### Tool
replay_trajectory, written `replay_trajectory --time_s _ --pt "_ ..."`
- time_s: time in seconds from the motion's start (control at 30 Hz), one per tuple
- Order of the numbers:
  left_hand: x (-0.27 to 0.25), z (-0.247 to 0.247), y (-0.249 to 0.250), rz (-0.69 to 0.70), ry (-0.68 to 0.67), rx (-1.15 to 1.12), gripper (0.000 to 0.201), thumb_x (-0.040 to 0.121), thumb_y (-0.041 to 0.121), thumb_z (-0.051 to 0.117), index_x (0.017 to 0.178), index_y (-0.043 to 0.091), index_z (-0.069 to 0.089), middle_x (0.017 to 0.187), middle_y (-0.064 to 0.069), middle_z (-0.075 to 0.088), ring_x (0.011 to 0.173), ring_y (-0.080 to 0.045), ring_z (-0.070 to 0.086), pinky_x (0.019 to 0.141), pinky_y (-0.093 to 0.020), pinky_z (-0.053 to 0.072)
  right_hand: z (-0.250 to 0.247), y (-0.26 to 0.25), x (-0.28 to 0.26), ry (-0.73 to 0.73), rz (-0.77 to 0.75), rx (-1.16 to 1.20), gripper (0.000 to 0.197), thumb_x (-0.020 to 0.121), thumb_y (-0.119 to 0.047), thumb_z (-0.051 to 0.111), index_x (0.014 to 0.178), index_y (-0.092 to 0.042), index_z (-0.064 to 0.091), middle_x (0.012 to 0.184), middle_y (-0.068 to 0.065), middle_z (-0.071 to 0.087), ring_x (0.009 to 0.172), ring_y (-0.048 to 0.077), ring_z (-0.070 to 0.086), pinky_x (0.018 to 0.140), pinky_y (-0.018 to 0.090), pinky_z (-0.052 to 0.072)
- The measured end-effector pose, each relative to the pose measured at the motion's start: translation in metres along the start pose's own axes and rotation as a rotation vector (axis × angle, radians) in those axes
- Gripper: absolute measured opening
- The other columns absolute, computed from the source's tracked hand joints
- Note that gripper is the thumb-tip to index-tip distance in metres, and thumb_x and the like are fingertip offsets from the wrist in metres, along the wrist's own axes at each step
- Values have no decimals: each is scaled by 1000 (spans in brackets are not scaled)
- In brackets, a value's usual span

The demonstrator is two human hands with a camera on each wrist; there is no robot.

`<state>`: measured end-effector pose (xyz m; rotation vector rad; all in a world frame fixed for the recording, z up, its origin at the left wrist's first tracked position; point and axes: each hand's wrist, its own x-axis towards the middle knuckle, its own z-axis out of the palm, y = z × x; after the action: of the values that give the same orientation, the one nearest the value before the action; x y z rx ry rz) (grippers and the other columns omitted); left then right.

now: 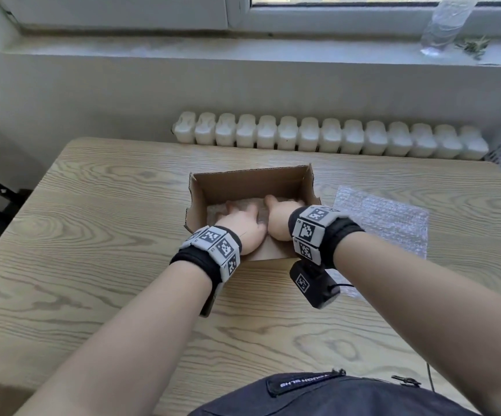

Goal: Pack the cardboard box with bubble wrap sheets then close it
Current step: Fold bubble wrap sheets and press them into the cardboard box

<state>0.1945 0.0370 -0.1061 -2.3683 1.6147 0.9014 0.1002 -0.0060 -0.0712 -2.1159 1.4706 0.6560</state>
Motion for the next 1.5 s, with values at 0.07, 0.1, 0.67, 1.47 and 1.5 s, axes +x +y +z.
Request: replay_trajectory --time_s 0.07,0.1,0.67,1.47,1.5 --pt "-1 1 0 0 6 4 50 95 41 23 137 16 29 147 -36 21 125 -51 41 104 -52 37 3 1 1 3 7 38 58 92 -24 44 144 -21 19 144 24 33 134 40 30 108 47 31" --pt "-2 1 0 0 10 0 49 95 41 23 136 16 31 147 -35 22 125 -51 41 104 -51 37 3 2 1 11 6 59 57 91 -24 43 143 -21 20 141 23 36 132 40 33 107 47 32" --pt "-35 -12 7 30 157 161 49 93 49 33 132 21 42 136 -19 42 123 -42 41 101 -46 38 8 28 -34 245 -170 157 36 95 -16 39 126 -10 56 130 12 55 119 27 53 98 35 46" --pt "-72 -7 131 679 358 130 38 97 27 43 134 20 47 147 -3 37 138 -22 30 113 -35 24 92 218 -46 39 219 102 28 93 -27 49 112 -19 69 152 8 28 136 24 37 106 30 38" --pt "-71 -5 134 689 346 140 38 97 27 43 133 21 48 147 -3 38 137 -22 30 113 -36 25 95 223 -42 29 219 114 28 93 -26 49 113 -20 68 151 6 31 137 25 36 107 31 37"
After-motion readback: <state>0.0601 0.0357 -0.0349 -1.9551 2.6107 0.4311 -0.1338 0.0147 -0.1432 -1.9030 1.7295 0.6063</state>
